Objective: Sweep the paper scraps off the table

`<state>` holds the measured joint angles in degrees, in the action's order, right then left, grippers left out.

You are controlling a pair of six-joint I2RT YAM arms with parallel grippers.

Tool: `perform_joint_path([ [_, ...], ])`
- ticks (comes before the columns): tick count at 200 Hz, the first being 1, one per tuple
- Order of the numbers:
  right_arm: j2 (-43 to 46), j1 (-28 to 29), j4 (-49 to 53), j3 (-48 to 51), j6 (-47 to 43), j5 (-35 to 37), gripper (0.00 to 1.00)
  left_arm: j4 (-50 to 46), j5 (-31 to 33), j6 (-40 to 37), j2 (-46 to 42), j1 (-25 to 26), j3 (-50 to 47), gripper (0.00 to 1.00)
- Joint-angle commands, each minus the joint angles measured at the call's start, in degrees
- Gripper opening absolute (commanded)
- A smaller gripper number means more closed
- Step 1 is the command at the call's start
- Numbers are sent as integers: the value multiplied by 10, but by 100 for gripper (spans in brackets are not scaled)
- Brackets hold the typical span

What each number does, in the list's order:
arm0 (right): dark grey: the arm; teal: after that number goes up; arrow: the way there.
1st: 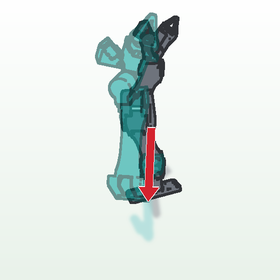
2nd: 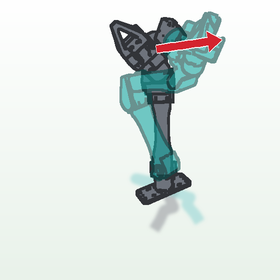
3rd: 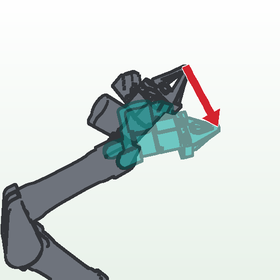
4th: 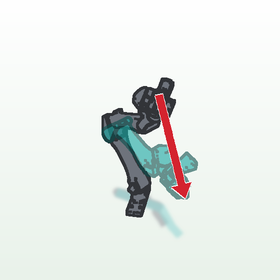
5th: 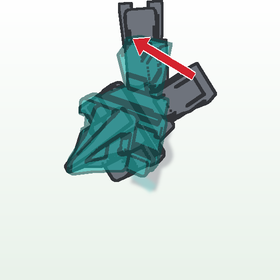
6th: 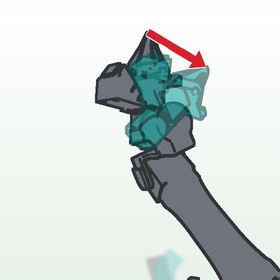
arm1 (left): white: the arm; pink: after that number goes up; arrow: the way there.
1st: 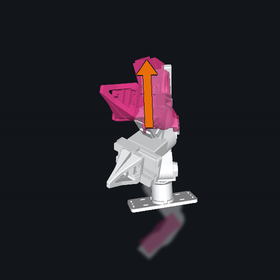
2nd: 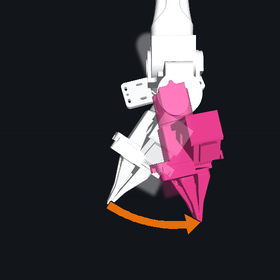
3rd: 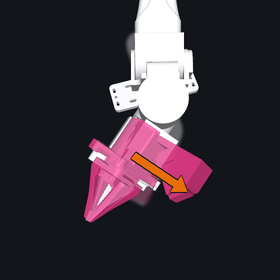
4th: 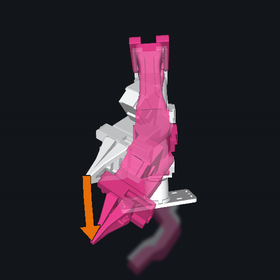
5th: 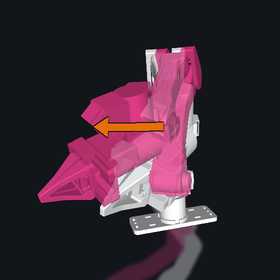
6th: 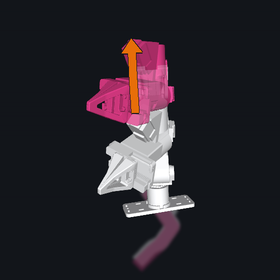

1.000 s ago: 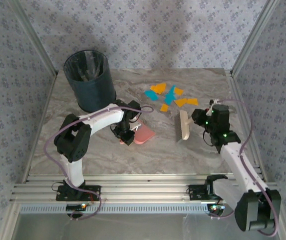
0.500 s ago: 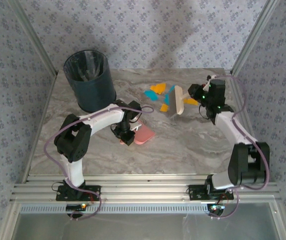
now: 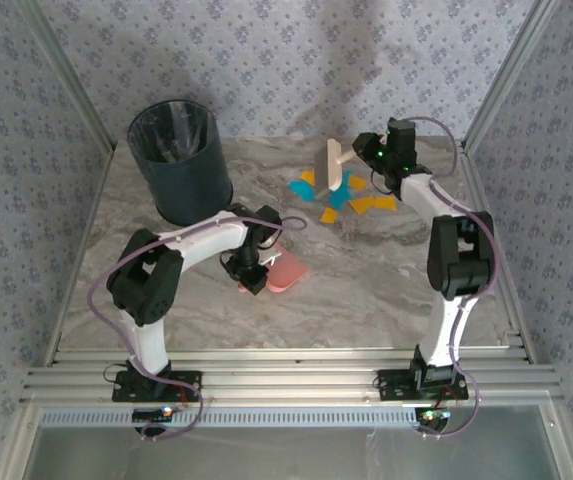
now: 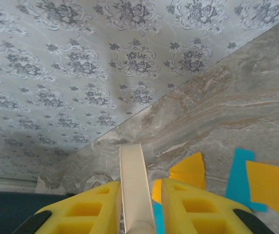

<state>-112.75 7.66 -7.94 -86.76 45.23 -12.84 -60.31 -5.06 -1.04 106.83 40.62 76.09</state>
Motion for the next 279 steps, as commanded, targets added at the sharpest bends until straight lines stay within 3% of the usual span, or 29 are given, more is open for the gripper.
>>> perform_joint_path([
  [1,-47,11,32,-73,32,18,0,-15,7,-8,-21,1,-9,0],
  [58,-116,27,99,-155,58,71,0,-14,5,-8,-28,0,-18,0],
  [92,-114,38,157,-149,50,113,0,-11,3,-8,-35,0,-24,0],
  [172,-32,67,183,-14,-19,129,0,-11,18,-7,-39,1,-34,0],
  [279,144,120,206,179,-118,178,0,-43,27,-8,-56,2,-55,0],
])
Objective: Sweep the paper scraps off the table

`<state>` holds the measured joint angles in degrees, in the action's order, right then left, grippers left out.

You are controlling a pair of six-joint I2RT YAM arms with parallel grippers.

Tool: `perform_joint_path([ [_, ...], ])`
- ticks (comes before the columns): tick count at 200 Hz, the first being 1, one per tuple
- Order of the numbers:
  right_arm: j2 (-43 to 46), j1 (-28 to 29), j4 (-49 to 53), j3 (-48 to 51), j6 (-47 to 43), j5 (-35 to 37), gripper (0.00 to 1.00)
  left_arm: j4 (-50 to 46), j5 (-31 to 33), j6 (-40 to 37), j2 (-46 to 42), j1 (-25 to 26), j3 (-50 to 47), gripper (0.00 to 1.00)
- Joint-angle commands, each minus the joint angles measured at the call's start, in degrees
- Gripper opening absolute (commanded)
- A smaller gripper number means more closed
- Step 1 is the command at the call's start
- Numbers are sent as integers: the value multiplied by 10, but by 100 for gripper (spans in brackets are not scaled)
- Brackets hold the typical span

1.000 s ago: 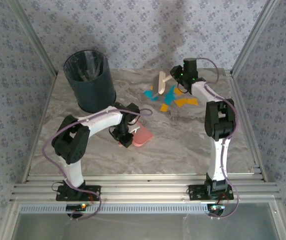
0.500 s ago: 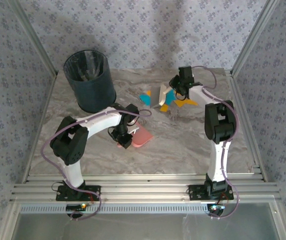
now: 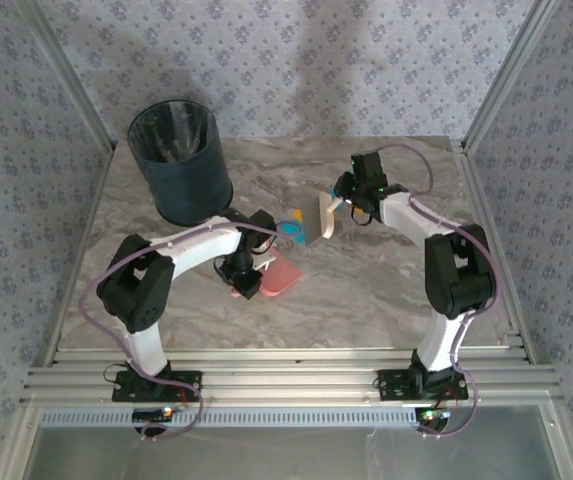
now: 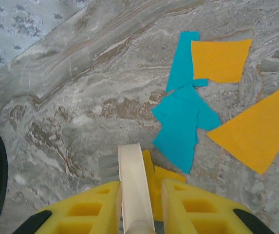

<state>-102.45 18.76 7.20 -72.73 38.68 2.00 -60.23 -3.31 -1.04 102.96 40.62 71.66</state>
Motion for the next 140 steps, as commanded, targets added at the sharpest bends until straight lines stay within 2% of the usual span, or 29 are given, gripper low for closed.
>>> perform_joint_path([
  [1,43,10,55,39,-53,29,0,-44,9,-8,-17,2,-11,0],
  [85,239,63,107,189,-59,71,0,-54,-20,-64,-44,32,-27,0],
  [140,360,73,91,246,-57,34,0,-39,-59,-131,-68,60,-39,0],
])
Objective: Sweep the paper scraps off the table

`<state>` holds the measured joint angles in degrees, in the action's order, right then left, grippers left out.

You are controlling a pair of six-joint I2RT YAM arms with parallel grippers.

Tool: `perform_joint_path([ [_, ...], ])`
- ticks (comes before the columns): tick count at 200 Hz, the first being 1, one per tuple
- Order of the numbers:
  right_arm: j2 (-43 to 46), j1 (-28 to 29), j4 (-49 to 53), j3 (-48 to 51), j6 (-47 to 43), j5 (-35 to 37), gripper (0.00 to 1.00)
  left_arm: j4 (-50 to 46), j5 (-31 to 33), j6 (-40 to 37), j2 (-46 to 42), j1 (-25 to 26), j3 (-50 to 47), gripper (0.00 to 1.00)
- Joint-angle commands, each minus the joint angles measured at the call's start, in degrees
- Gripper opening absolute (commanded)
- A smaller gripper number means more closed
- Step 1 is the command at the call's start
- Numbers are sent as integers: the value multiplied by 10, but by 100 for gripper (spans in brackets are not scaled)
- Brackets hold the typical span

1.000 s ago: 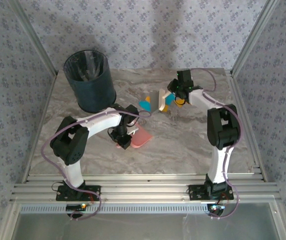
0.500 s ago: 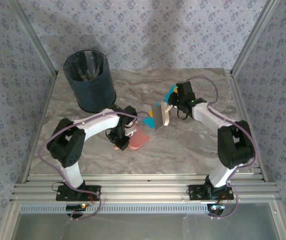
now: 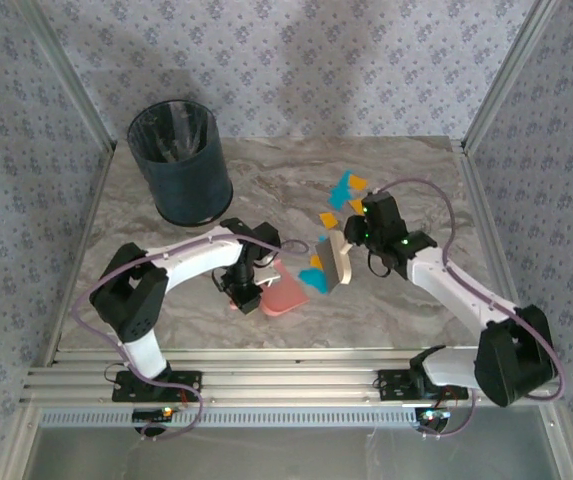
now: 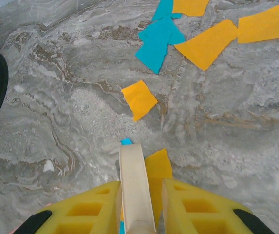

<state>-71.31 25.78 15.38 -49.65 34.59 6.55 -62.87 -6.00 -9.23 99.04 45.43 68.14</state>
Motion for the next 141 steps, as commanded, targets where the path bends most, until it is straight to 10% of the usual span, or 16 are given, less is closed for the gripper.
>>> perform_joint_path([
  [1,51,3,9,16,-17,-13,0,-13,-33,-51,-30,13,-4,0],
  [141,79,-45,29,-23,-182,103,0,-45,-23,-66,14,33,38,0],
])
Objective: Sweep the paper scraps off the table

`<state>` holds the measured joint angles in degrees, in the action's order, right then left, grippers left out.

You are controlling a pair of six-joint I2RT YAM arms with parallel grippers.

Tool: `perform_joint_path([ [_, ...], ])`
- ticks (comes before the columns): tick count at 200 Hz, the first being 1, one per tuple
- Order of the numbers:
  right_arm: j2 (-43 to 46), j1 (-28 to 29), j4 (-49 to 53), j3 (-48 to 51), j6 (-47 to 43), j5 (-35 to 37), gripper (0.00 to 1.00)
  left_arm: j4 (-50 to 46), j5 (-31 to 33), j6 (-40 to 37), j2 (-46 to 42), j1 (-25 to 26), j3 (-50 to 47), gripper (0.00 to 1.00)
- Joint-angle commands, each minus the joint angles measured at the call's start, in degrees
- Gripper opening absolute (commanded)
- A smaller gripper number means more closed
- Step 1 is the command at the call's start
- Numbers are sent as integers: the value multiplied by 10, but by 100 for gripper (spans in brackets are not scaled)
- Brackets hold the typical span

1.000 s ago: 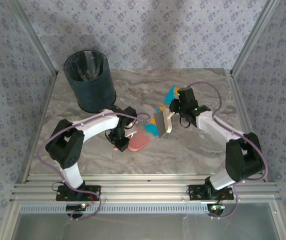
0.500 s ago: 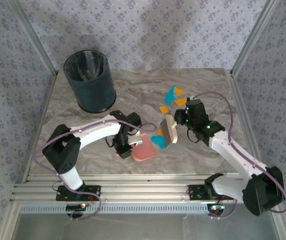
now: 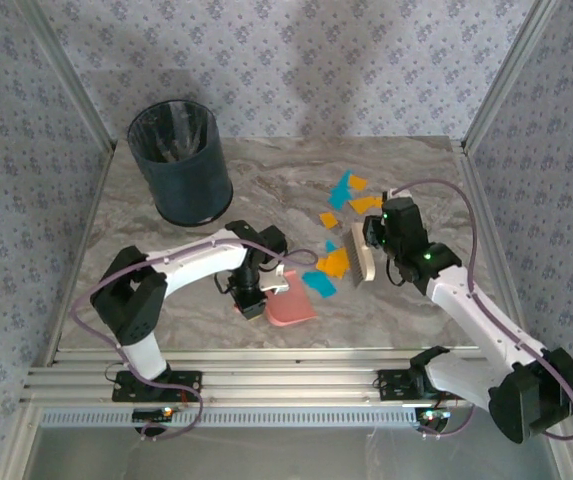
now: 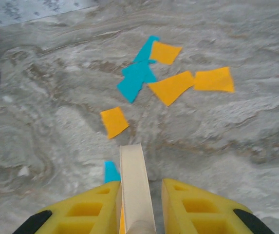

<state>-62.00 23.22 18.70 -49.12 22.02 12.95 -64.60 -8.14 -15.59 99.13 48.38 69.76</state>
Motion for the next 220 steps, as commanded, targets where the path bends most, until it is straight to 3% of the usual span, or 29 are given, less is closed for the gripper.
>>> perform_joint_path([
  [1,-16,-21,-5,-29,-57,40,0,-28,-1,-3,14,4,22,0],
  [68,-89,-29,-32,-57,-135,66,0,-39,20,22,49,4,54,0],
  [220,-146,105,-39,-45,-133,-20,0,-47,36,46,80,-2,85,0],
])
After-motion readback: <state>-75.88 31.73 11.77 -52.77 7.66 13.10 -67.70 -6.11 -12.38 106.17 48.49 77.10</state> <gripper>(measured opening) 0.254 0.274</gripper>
